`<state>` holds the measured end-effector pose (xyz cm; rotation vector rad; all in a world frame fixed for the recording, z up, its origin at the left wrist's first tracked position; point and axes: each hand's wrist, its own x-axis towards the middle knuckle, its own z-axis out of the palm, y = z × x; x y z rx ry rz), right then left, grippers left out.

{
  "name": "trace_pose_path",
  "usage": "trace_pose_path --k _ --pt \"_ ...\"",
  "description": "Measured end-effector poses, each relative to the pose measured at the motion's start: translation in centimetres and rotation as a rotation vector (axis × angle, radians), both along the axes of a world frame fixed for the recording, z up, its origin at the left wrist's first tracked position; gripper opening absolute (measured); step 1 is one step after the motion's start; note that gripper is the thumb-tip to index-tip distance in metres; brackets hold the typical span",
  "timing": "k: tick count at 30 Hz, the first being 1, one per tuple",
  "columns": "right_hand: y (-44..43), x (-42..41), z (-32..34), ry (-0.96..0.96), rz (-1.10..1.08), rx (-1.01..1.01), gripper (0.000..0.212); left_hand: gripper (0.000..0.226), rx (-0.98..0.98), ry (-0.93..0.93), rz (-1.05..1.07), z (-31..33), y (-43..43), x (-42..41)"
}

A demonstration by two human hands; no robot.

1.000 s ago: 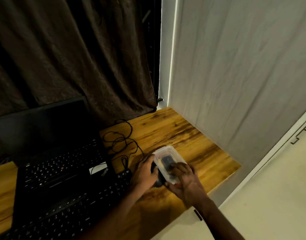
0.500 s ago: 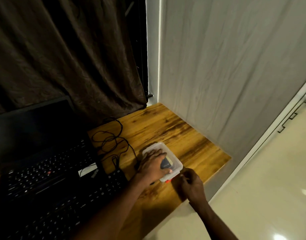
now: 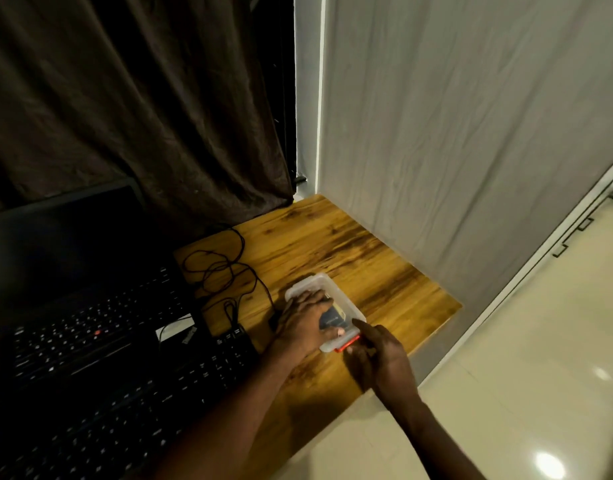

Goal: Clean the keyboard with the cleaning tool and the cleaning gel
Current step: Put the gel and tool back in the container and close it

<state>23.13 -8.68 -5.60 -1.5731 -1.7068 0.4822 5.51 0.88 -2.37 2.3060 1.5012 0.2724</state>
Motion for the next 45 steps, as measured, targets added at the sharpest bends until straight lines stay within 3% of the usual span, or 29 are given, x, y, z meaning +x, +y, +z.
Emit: trace_pose_path --k 5,9,13,15,18,19,22,25,31,34,38,45 --pt "2.2 1.6 2.5 -0.356 -0.012 -0.029 0.048 0.077 0.002 -0.011 -0.021 0.0 0.1 -0.2" --pt "3.4 1.5 4.0 -0.403 -0.019 -0.087 0.034 0.074 0.006 -0.004 -0.009 0.0 0.0 -0.2" --pt "3.8 1.6 4.7 -0.407 0.048 -0.214 0.05 0.074 0.022 -0.031 -0.001 0.2 -0.1 -0.2" --pt "4.0 1.8 5.1 -0.388 0.083 -0.276 0.057 0.069 0.07 -0.114 0.111 0.5 -0.2 -0.7" --pt "4.3 1.8 5.7 -0.383 0.09 -0.414 0.065 0.063 0.151 -0.139 0.466 0.4 0.3 -2.1" --pt "4.4 1.9 5.8 -0.38 0.08 -0.447 0.067 0.065 0.085 -0.163 0.553 0.6 0.5 -2.5" --pt "4.3 2.0 5.8 -0.388 0.054 -0.459 0.085 0.059 -0.218 -0.468 0.62 1.1 1.8 -2.8" --pt "3.9 1.8 5.8 -0.402 0.046 -0.441 0.087 0.062 -0.404 -0.559 0.605 1.9 3.0 -3.2" --pt "4.0 1.5 6.5 -0.434 0.021 -0.499 0.068 0.089 -0.58 -0.758 0.64 1.4 4.2 -3.9" --pt "4.0 1.3 7.0 -0.422 0.014 -0.542 0.07 0.083 -0.54 -0.834 0.655 1.0 4.1 -3.2" --pt "4.0 1.2 7.6 -0.435 0.022 -0.59 0.071 0.056 -0.474 -0.787 0.604 1.3 3.8 -2.4" --pt "4.4 1.2 8.8 -0.467 0.064 -0.618 0.069 0.032 -0.321 -0.529 0.455 1.0 4.9 -2.9"
